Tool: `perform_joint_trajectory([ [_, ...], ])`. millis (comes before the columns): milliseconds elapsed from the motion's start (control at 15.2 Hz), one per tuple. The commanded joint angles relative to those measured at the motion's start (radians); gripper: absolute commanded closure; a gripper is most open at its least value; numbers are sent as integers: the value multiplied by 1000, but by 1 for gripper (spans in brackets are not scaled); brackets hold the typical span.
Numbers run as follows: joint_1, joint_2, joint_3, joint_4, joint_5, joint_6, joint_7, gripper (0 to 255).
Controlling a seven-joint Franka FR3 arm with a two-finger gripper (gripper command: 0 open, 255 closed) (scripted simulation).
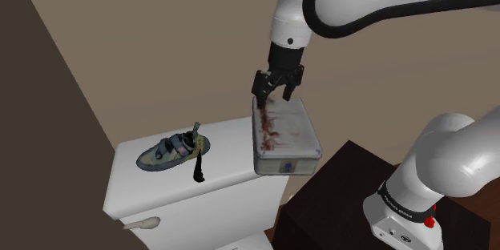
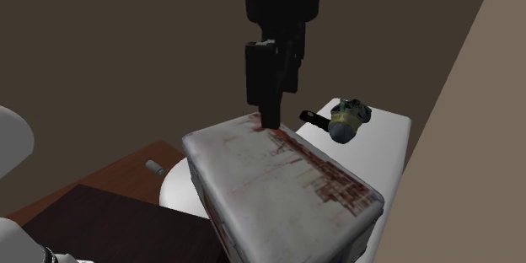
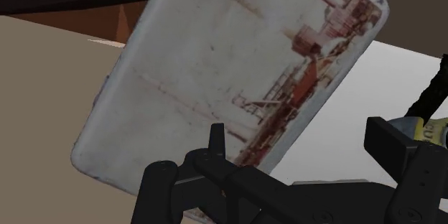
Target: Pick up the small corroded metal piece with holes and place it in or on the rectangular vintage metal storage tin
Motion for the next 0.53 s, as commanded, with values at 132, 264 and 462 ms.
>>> perform_joint_trajectory([
  [132,4,111,81,38,-2,92,86,0],
  [264,3,178,120,69,-17,133,132,0],
  [462,1,285,179,126,-57,191,210,0],
])
